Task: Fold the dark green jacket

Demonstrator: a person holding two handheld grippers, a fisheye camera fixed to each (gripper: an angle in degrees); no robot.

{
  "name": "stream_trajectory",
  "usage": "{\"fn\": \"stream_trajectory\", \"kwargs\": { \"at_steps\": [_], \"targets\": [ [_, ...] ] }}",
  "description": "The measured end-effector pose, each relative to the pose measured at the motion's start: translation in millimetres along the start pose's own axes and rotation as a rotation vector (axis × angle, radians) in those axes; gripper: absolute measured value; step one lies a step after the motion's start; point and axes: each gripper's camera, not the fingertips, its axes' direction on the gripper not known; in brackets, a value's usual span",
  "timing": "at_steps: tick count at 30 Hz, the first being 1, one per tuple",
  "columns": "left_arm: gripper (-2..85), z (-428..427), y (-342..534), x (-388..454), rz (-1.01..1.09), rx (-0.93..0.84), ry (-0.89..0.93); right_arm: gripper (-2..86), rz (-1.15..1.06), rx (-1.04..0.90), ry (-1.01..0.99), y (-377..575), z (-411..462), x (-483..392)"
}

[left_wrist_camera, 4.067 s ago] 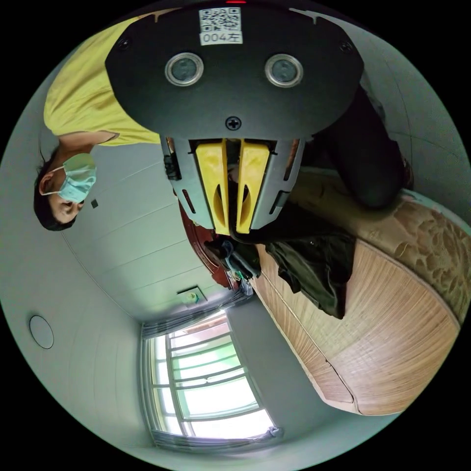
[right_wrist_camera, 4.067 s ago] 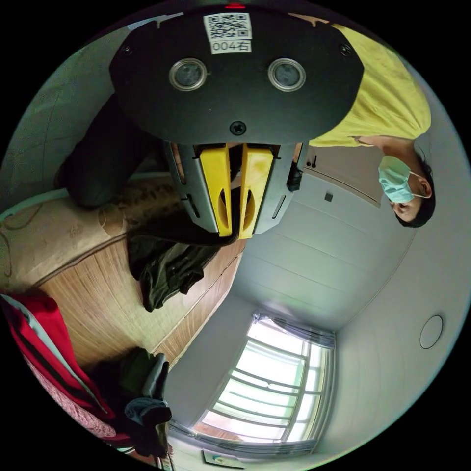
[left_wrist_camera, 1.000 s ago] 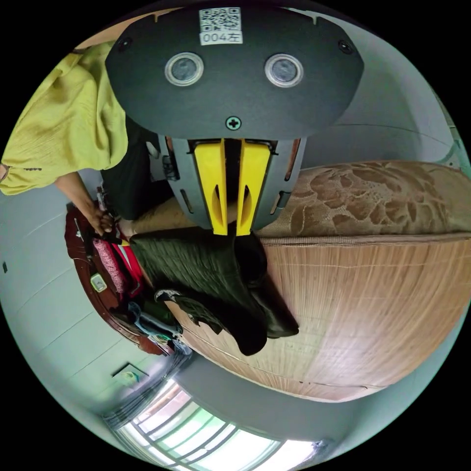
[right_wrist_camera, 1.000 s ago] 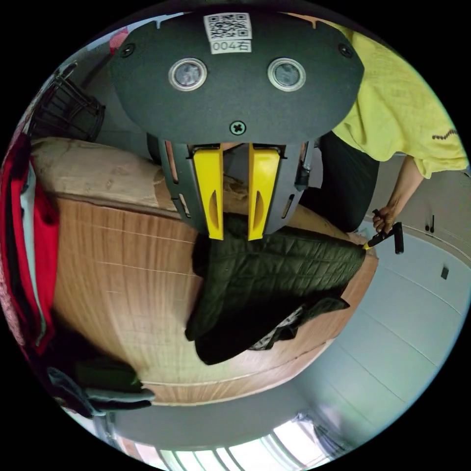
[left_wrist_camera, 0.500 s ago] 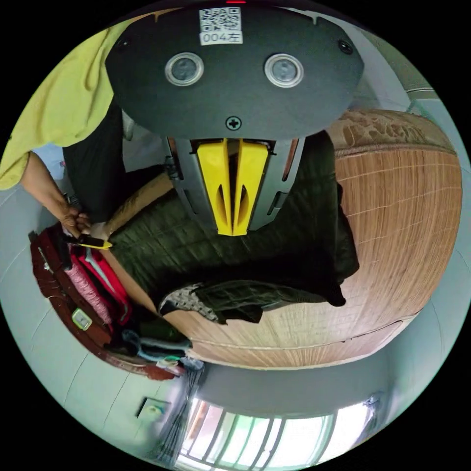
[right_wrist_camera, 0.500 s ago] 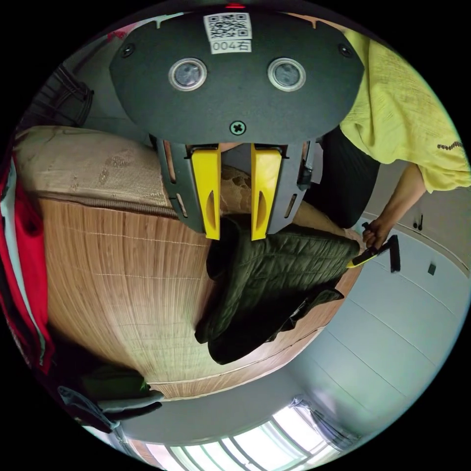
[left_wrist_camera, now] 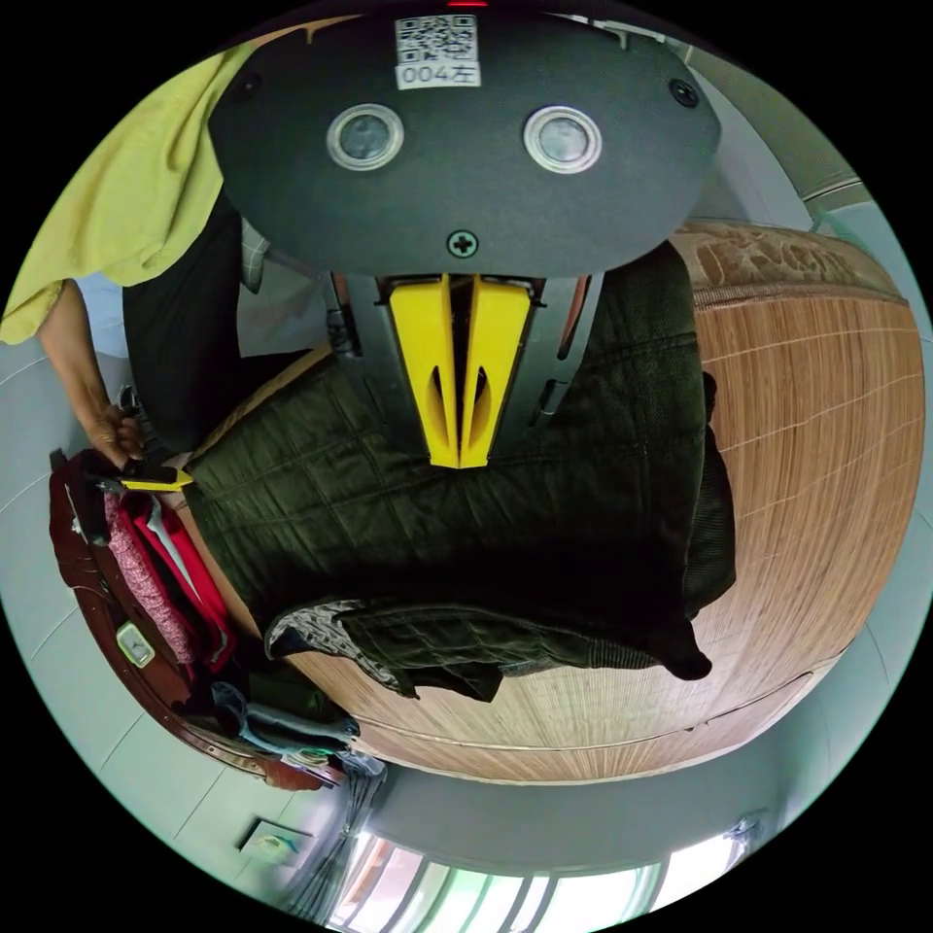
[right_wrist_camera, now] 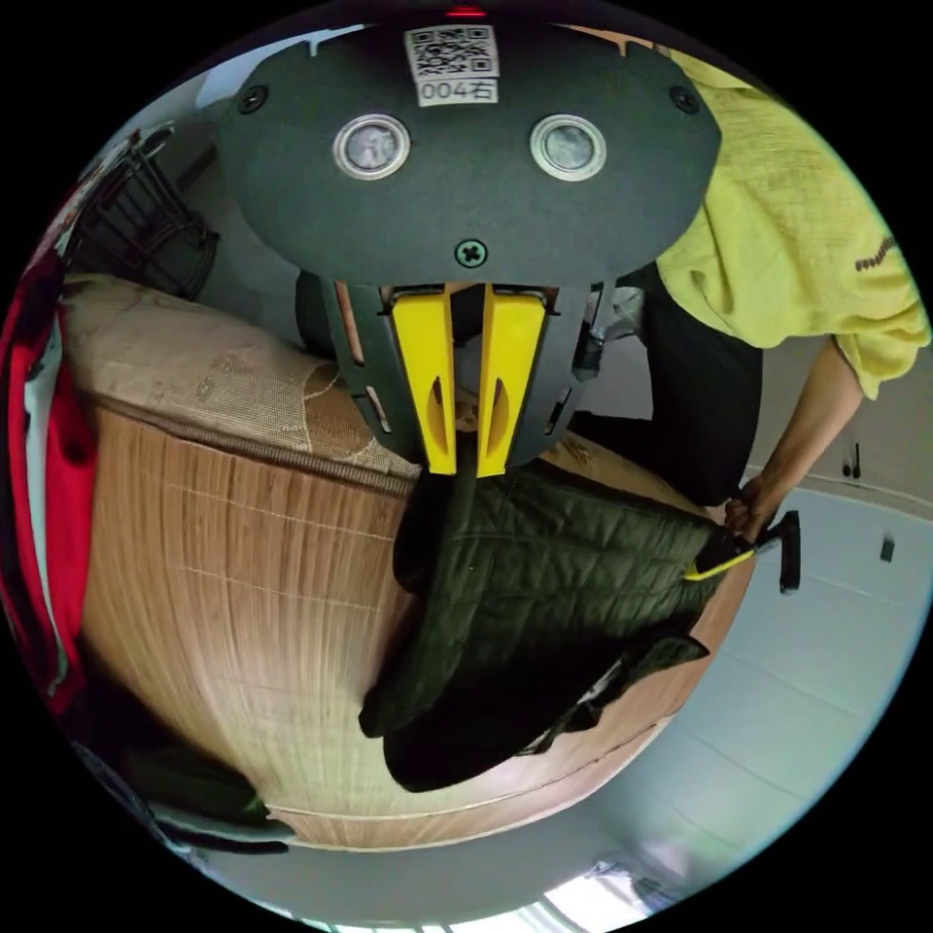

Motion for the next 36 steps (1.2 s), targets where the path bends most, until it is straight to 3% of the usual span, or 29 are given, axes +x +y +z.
{"fn": "stream_trajectory", "kwargs": {
  "at_steps": [5, 15, 31, 36],
  "targets": [
    [0.2, 2.4, -5.4, 11.3, 0.022, 0.003, -0.054, 5.7, -0.056, 0.216, 0.121, -9.8, -21.6, -36.1],
    [0.1, 2.1, -10.4, 15.2, 0.008, 0.025, -0.063, 10.8, -0.121, -0.234, 0.233, -122.9, 79.8, -90.9],
    [0.2, -31.2, -47.7, -10.0, -0.022, 0.045, -0.063, 10.7, -0.361, -0.565, 0.342, -224.8, 129.7, -128.0],
    [0.2, -1.8, -102.5, -43.3, 0.044, -0.229, -0.133, 10.5, -0.363, -0.592, 0.298, -245.3, 130.2, -121.4]
  ]
}}
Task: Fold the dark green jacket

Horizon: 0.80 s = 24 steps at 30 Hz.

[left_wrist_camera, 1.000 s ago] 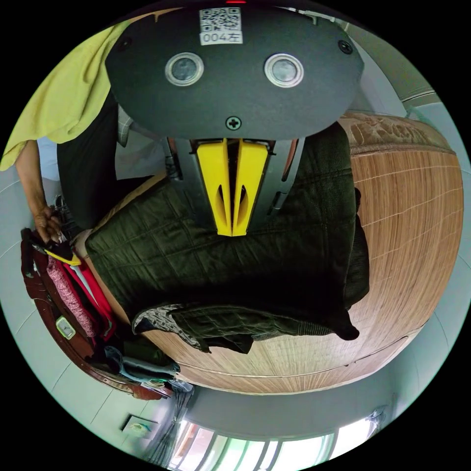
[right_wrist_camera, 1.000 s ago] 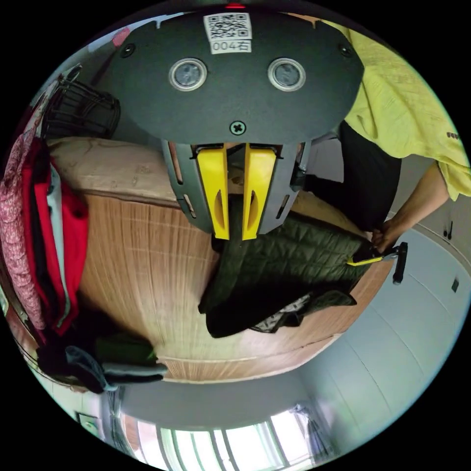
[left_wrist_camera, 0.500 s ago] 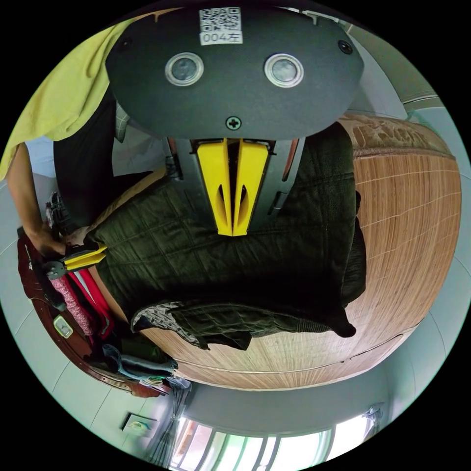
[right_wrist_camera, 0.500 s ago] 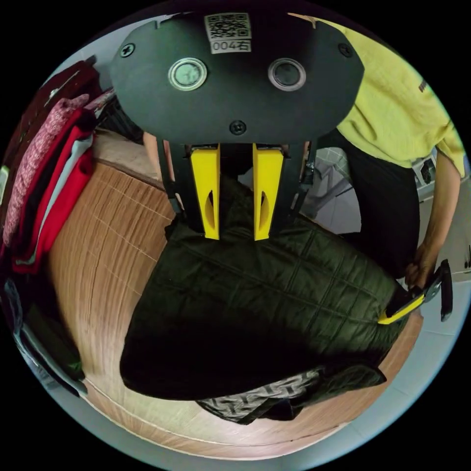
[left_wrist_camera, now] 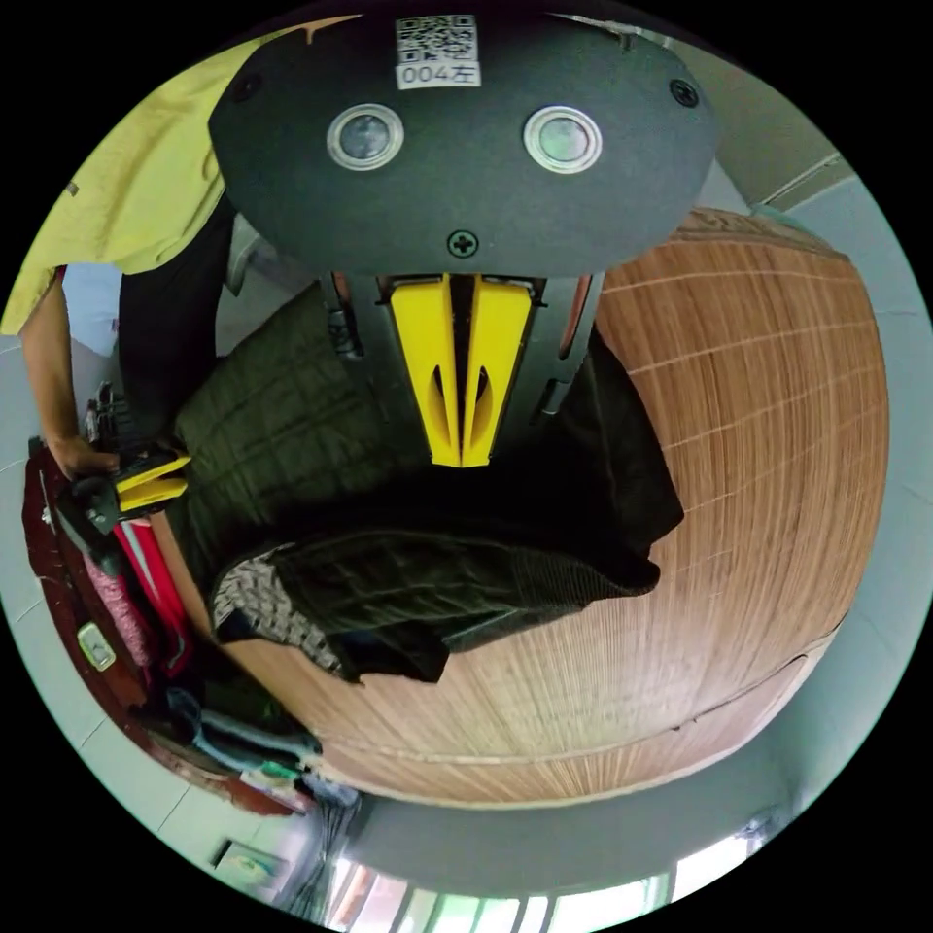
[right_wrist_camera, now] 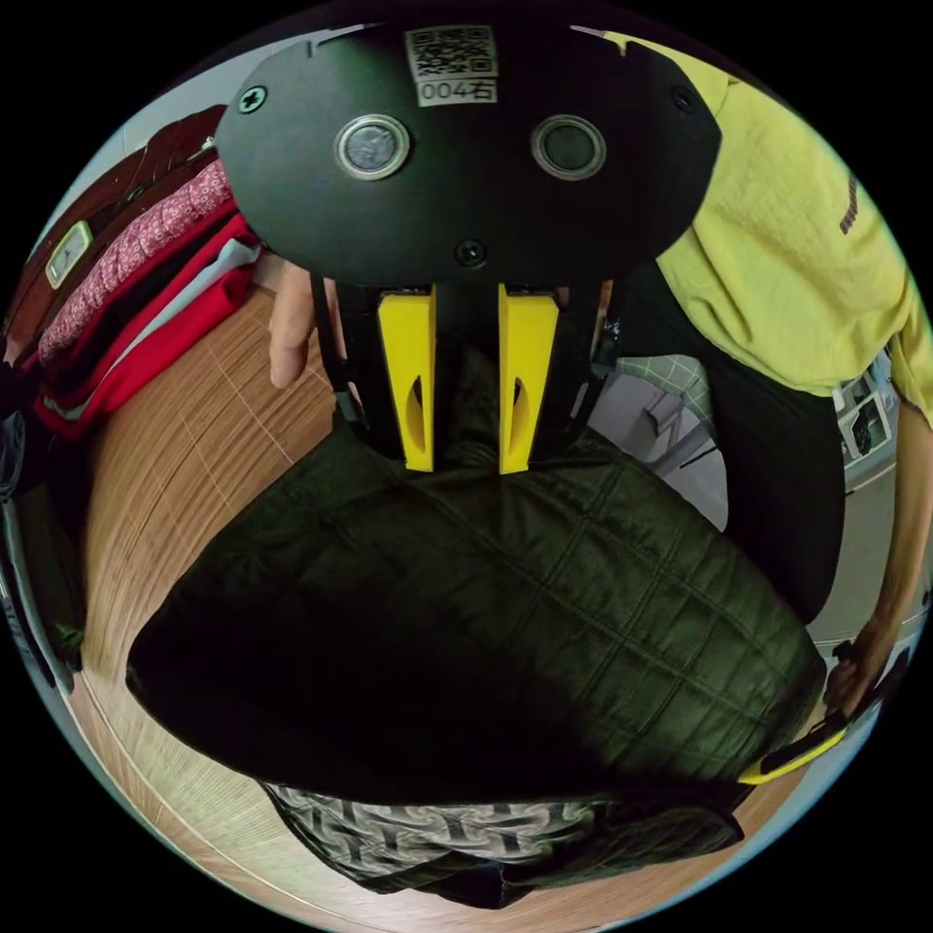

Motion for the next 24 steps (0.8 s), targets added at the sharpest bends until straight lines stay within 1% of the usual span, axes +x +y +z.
{"fn": "stream_trajectory", "kwargs": {
  "at_steps": [2, 4, 5, 6, 8, 9, 11, 13, 15, 17, 19, 22, 24],
  "targets": [
    [0.3, -1.4, -17.8, -5.8, 0.032, -0.006, 0.003, 10.0, -0.007, -0.002, -0.011, -2.5, -2.3, 5.1],
    [0.3, -15.5, -34.1, -11.2, 0.048, 0.054, -0.008, 9.6, -0.008, -0.006, -0.027, -4.7, -4.5, 9.9],
    [0.3, -29.7, -42.5, -18.4, 0.03, 0.12, -0.006, 9.4, -0.008, -0.01, -0.035, -5.9, -6.0, 12.9],
    [0.3, -45.1, -47.5, -31.1, -0.029, 0.199, -0.001, 9.3, -0.008, -0.014, -0.041, -6.9, -7.5, 15.5],
    [0.2, -60.6, -49.4, -54.0, -0.136, 0.27, -0.001, 9.2, -0.008, -0.023, -0.041, -8.2, -9.5, 18.1],
    [0.2, -64.6, -47.8, -66.9, -0.186, 0.27, -0.014, 9.2, -0.009, -0.028, -0.039, -8.4, -10.8, 19.5],
    [0.1, -66.7, -39.6, -76.8, -0.201, 0.243, -0.018, 9.3, -0.012, -0.032, -0.039, -7.4, -12.9, 22.1],
    [0.1, -67.7, -20.1, -74.9, -0.175, 0.246, 0.005, 9.3, -0.012, -0.027, -0.043, -4.3, -14.9, 25.7],
    [0.1, -60.6, 19.2, -57.4, -0.109, 0.226, 0.021, 9.5, -0.005, -0.013, -0.05, 2.6, -17.5, 30.4],
    [0.2, -51.1, 55.3, -41.1, -0.08, 0.205, -0.008, 9.7, 0.001, 0.003, -0.047, 9.8, -19.5, 32.8],
    [0.2, -42.9, 93.6, -29.0, -0.095, 0.211, -0.053, 9.9, 0.007, 0.029, -0.038, 19.7, -21.6, 33.8],
    [0.5, -38.5, 145.6, -24.0, -0.145, 0.243, -0.043, 10.2, 0.032, 0.121, -0.02, 46.6, -25.8, 35.3],
    [1.0, -47.2, 182.7, -28.9, -0.179, 0.32, 0.004, 10.3, 0.038, 0.238, -0.038, 79.6, -32.7, 41.0]
  ]
}}
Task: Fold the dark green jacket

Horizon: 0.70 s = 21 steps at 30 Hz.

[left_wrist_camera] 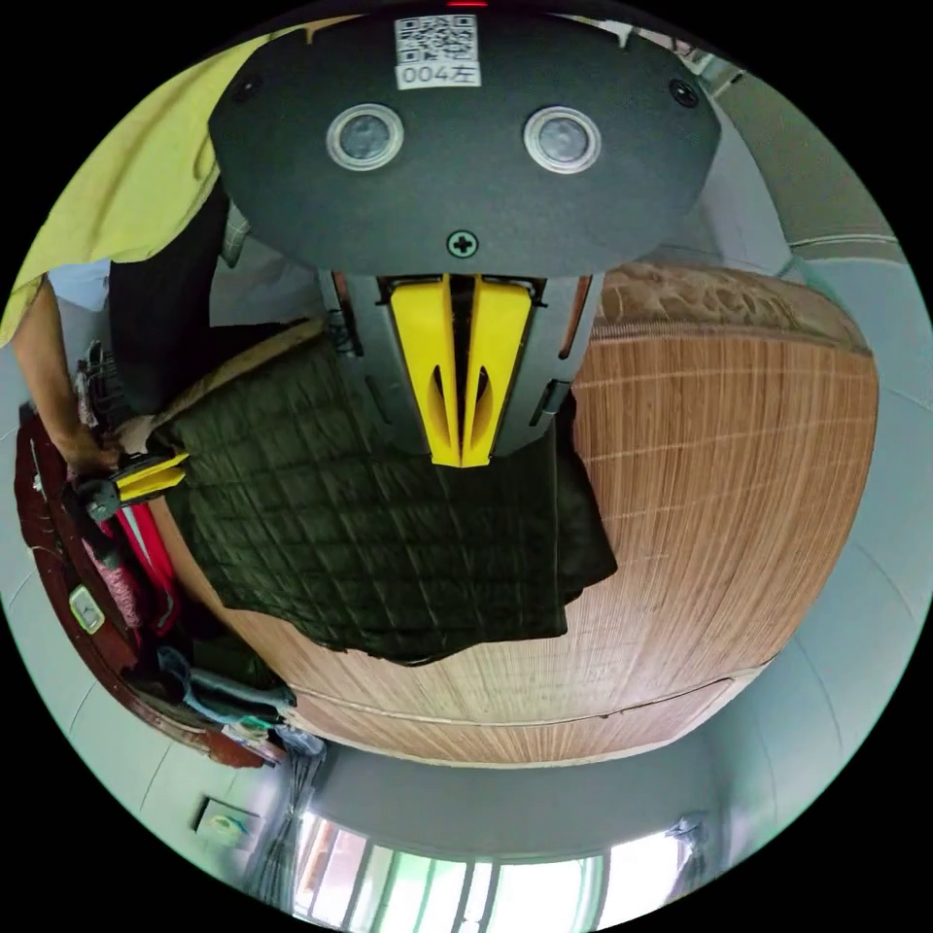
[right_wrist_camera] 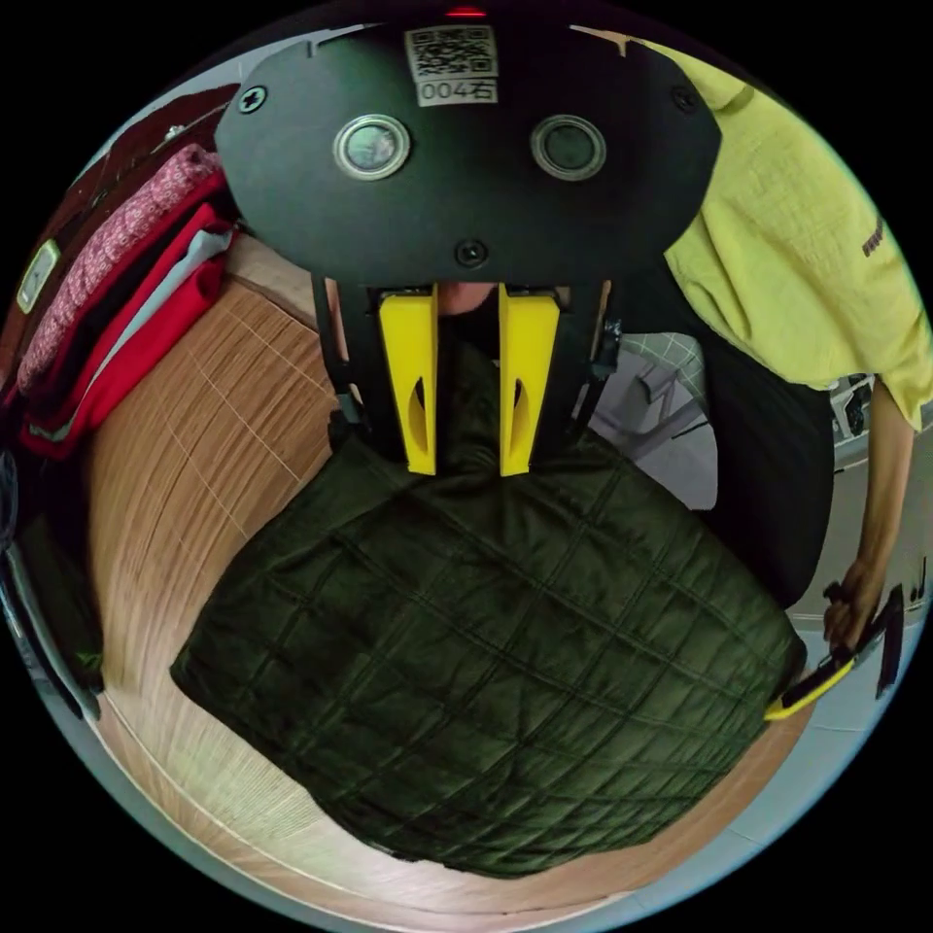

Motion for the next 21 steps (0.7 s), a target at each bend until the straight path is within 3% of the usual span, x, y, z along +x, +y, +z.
{"fn": "stream_trajectory", "kwargs": {
  "at_steps": [8, 12, 21],
  "targets": [
    [5.8, -18.5, 68.7, -53.4, -0.138, 0.076, 0.15, 10.8, 0.397, 0.521, -0.325, 71.0, -54.7, 133.8],
    [6.2, -18.3, 90.5, -69.6, -0.184, 0.108, 0.181, 10.1, 0.495, 0.478, -0.506, 74.8, -38.5, 184.1],
    [6.3, -23.5, 115.0, -94.4, -0.209, 0.131, 0.173, 8.2, 0.495, 0.468, -0.504, 116.7, -38.8, 191.4]
  ]
}}
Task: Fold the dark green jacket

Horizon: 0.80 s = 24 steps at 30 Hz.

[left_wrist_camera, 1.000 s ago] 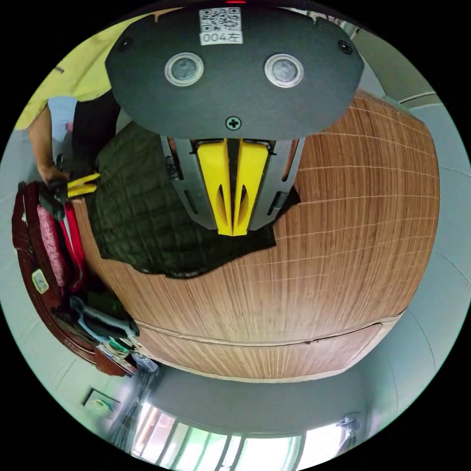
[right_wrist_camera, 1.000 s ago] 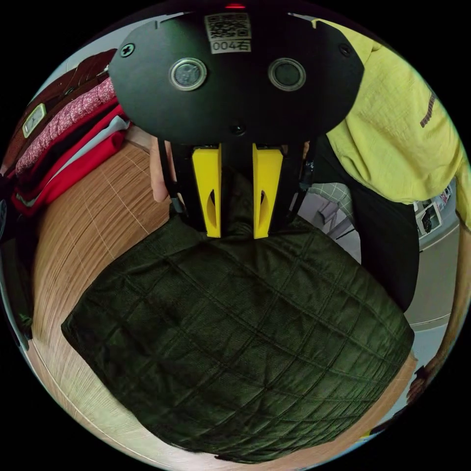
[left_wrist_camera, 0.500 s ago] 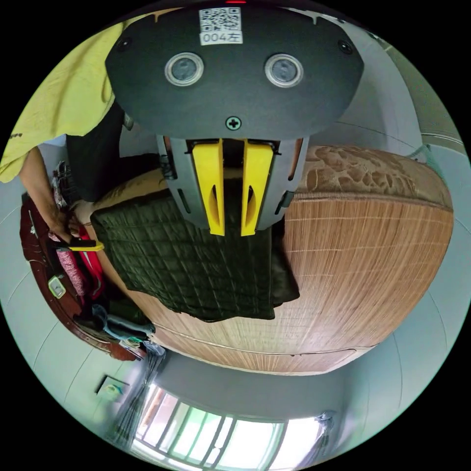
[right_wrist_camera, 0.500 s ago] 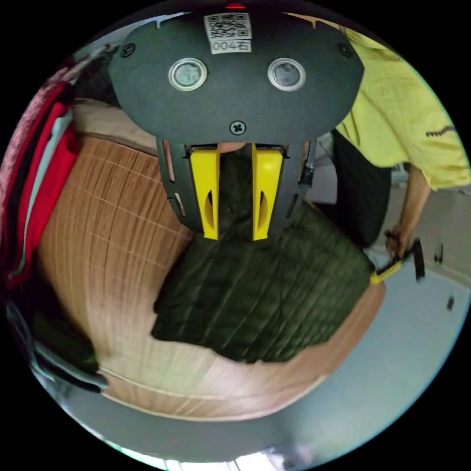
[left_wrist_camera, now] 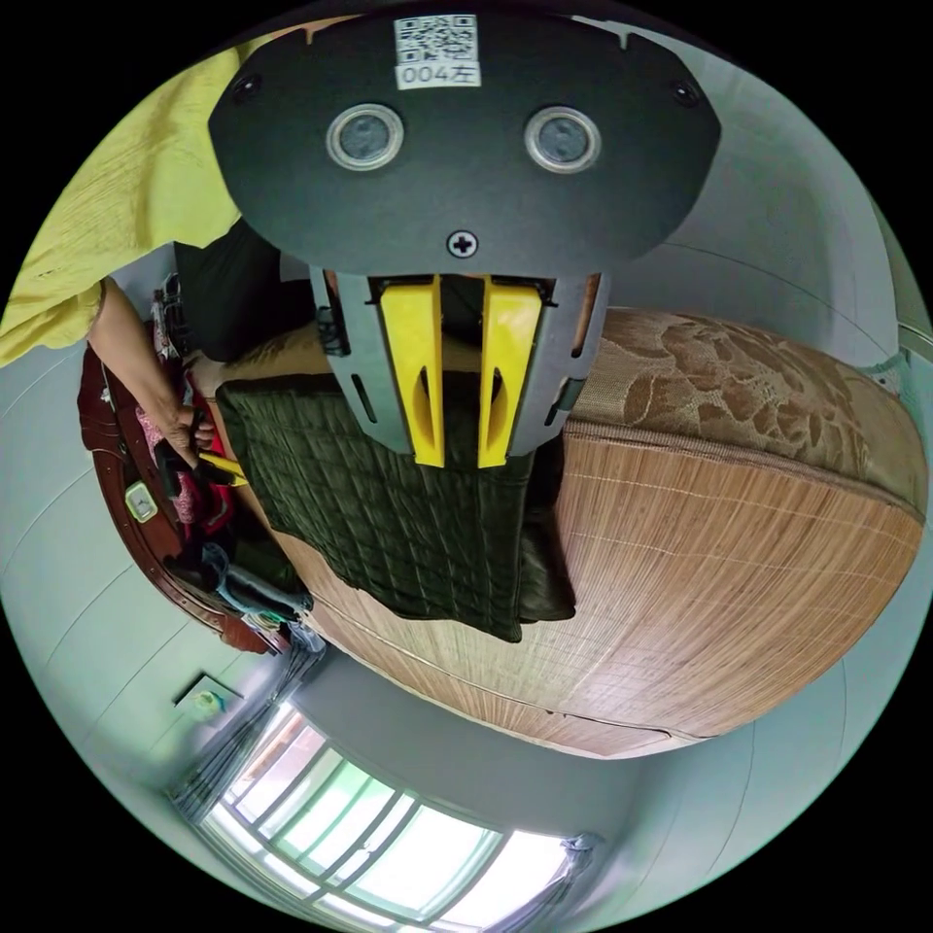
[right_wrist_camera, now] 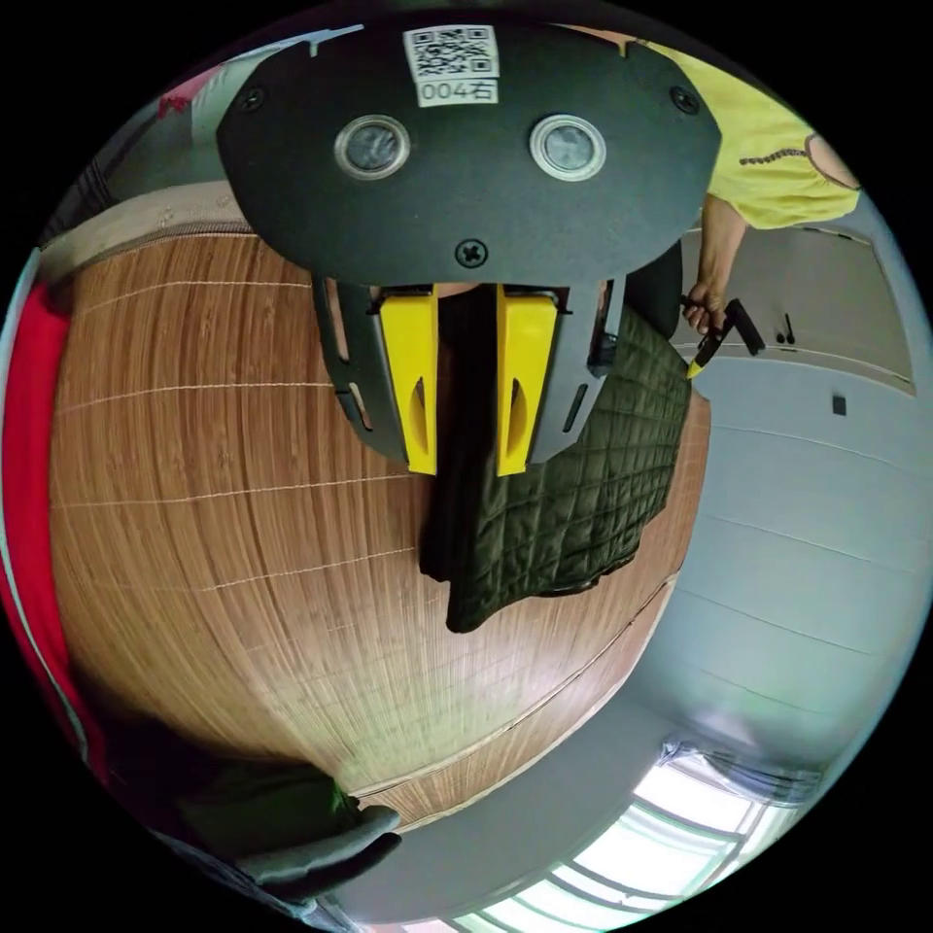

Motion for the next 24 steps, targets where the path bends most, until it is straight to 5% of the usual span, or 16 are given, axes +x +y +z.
{"fn": "stream_trajectory", "kwargs": {
  "at_steps": [5, 12, 24],
  "targets": [
    [6.6, -1.9, 4.9, -9.1, 0.003, -0.012, -0.006, 3.3, -0.114, -0.025, 0.195, 14.2, -6.6, -15.6],
    [7.5, -15.6, 13.4, -33.3, 0.073, -0.045, 0.039, 7.2, -0.248, -0.057, -0.054, 85.3, -62.5, 6.9],
    [10.1, -11.6, 14.0, -67.3, 0.251, -0.131, 0.178, 9.1, -0.339, -0.088, -0.082, 196.4, -72.0, 16.8]
  ]
}}
